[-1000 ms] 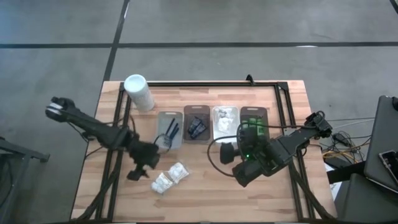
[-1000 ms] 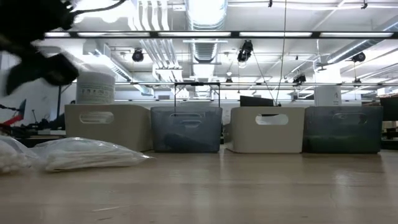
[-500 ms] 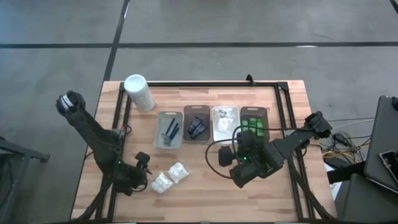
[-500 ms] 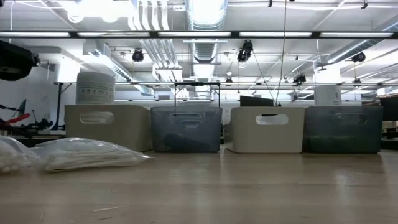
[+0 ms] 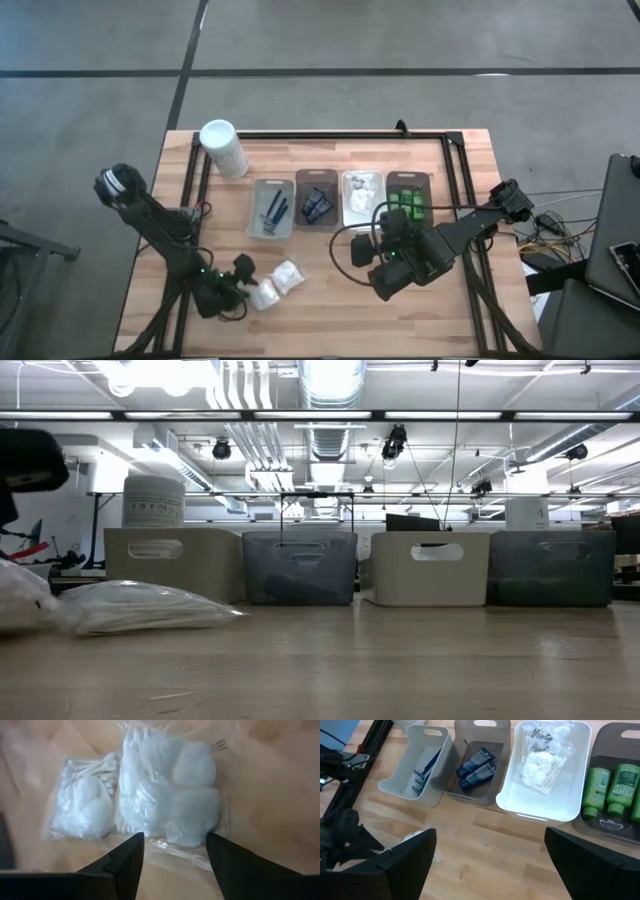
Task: Pick & Place Travel size toiletries
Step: Put the transparent cotton pack into the white bin
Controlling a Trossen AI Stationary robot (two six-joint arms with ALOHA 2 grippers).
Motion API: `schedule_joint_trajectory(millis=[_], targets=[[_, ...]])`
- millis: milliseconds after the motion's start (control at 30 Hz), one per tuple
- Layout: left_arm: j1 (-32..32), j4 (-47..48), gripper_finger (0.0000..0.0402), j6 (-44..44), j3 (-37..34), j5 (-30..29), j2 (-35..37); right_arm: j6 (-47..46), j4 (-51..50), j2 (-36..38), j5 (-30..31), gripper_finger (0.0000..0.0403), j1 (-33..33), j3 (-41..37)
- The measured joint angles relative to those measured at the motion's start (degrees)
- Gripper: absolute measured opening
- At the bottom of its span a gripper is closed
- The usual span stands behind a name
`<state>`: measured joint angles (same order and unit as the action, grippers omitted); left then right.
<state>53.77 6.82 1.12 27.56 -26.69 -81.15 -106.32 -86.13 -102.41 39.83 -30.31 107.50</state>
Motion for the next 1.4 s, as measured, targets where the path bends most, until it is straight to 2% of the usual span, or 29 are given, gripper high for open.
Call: schedule_joint_trajectory(millis=[100,300,367,433,500,667,733,833,967,1067,1200,1400], targets=[[-0.6,1.76,0.0222,7.73,-0.1,-3.01,0.03,0.02,0.01,0.0,-0.33,0.0368,-0.02,0.0],[-0.93,3.71,0.0213,21.7,-0.12,-21.66,1.58,0.14,0.01,0.0,-0.89,0.0368,-0.02,0.0],[-0.91,4.18,0.0209,21.66,0.21,-25.38,2.59,0.26,0.01,0.0,-0.91,0.0368,-0.02,0.0],[-0.94,8.85,0.0205,13.09,0.91,-26.47,4.07,0.28,0.01,0.0,-0.95,0.0368,-0.05,0.0],[-1.34,16.24,0.0204,-2.22,3.27,-23.55,6.75,0.24,0.02,0.0,-1.25,0.0368,-0.06,0.0],[-3.77,35.43,0.0203,-58.62,8.14,-11.01,13.8,0.02,0.12,0.0,-1.5,0.0368,-0.06,0.0],[-4.61,34.28,0.02,-79.0,7.19,-5.45,17.27,0.15,0.12,0.0,-1.49,0.0368,-0.06,0.0],[-5.64,26.06,0.0195,-99.42,2.19,1.15,21.05,0.86,0.09,0.0,-1.34,0.0368,0.25,-0.02],[-6.46,9.94,0.0196,-112.62,-6.18,3.16,24.02,1.82,0.09,0.0,-1.0,0.0368,0.6,-0.02],[-6.95,2.55,0.0197,-117.7,-10.85,2.86,24.64,2.43,0.07,0.0,-0.87,0.0368,0.75,-0.02],[-7.67,1.48,0.0197,-120.16,-13.83,2.64,24.09,2.43,0.09,0.0,-0.87,0.0368,0.69,-0.04],[-10.31,0.16,0.0199,-118.54,-14.44,1.33,22.49,2.16,0.18,0.0,-0.87,0.0368,0.71,-0.1]])
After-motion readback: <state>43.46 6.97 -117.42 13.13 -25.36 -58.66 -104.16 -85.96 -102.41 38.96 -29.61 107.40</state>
